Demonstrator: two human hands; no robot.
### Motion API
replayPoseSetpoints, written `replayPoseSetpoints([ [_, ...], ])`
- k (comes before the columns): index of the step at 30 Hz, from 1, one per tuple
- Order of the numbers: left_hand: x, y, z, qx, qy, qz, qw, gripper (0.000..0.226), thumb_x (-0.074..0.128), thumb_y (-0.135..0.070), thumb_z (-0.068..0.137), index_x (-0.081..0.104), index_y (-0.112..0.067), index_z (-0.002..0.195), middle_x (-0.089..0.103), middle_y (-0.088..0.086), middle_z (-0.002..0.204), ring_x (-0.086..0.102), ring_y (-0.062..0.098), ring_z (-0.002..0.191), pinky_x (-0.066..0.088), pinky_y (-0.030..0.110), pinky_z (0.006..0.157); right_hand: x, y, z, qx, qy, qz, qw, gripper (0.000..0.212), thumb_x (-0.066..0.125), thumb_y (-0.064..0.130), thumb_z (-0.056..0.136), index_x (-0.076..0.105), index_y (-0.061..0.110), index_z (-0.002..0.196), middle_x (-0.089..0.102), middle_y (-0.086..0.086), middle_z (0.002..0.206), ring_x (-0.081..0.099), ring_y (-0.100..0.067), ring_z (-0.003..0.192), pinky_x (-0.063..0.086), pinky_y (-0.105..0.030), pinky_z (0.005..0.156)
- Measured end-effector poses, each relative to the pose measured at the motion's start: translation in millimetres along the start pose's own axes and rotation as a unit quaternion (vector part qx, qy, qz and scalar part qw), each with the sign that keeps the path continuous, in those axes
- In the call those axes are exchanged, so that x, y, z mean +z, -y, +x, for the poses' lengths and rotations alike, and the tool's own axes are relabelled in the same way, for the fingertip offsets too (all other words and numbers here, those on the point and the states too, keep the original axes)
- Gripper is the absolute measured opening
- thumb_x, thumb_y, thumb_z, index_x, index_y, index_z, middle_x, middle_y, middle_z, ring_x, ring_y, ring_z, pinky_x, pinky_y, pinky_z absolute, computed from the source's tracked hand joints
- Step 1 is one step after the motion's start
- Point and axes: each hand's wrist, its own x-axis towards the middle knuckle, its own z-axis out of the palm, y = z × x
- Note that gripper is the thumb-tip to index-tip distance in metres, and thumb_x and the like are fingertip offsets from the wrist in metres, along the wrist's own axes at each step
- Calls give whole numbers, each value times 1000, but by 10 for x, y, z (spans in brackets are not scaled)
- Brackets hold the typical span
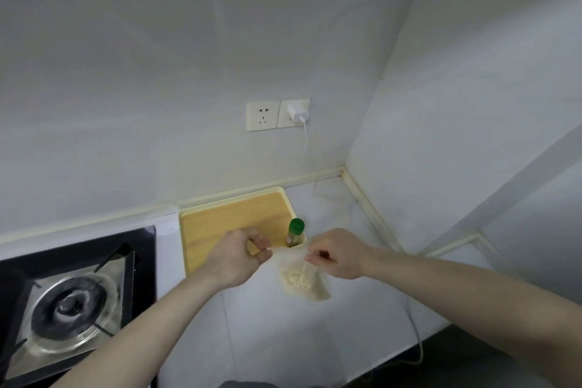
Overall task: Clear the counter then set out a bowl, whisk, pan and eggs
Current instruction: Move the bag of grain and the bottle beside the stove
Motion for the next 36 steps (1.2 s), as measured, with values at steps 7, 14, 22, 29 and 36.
replayPoseSetpoints([
  [7, -196, 321, 7, -46, 44, -12, 998, 12, 75, -36, 87, 66, -32, 92, 69, -14, 96, 68, 9, 76, 52, 25, 72, -107, -680, -533, 141, -83, -31, 986, 46, 37, 44, 103, 42, 18, 66, 45, 5, 61, 47, -14, 57, 39, -36, 58],
  [14, -212, 500, -43, -67, 80, -1, 995, 9, 74, -36, 90, 68, -32, 95, 69, -15, 101, 66, 6, 79, 44, 15, 65, -68, -1029, -387, 374, -219, 34, 901, 42, 46, 38, 105, 54, 17, 69, 57, 0, 62, 59, -26, 63, 42, -36, 57],
  [22, -256, 538, -106, -80, 70, -7, 994, 8, 74, -36, 89, 68, -32, 94, 69, -15, 101, 65, 5, 77, 45, 16, 66, 222, -1323, -182, 556, -149, 76, 814, 29, 53, 32, 104, 74, 14, 111, 73, -14, 113, 69, -33, 106, 51, -35, 80],
  [29, -301, 592, -185, -93, 63, 3, 994, 8, 74, -36, 90, 67, -33, 94, 68, -14, 104, 65, 5, 79, 45, 16, 67, 176, -1536, -305, 611, -182, 96, 765, 29, 57, 27, 103, 74, 9, 118, 71, -17, 123, 67, -35, 118, 54, -41, 92],
  [36, -256, 511, -101, -88, 74, 6, 993, 7, 72, -37, 91, 68, -32, 95, 69, -17, 102, 66, 5, 80, 46, 16, 67, 48, -1640, -310, 633, -187, 109, 743, 35, 59, 20, 98, 66, 3, 127, 63, -20, 135, 59, -38, 128, 52, -45, 100],
])
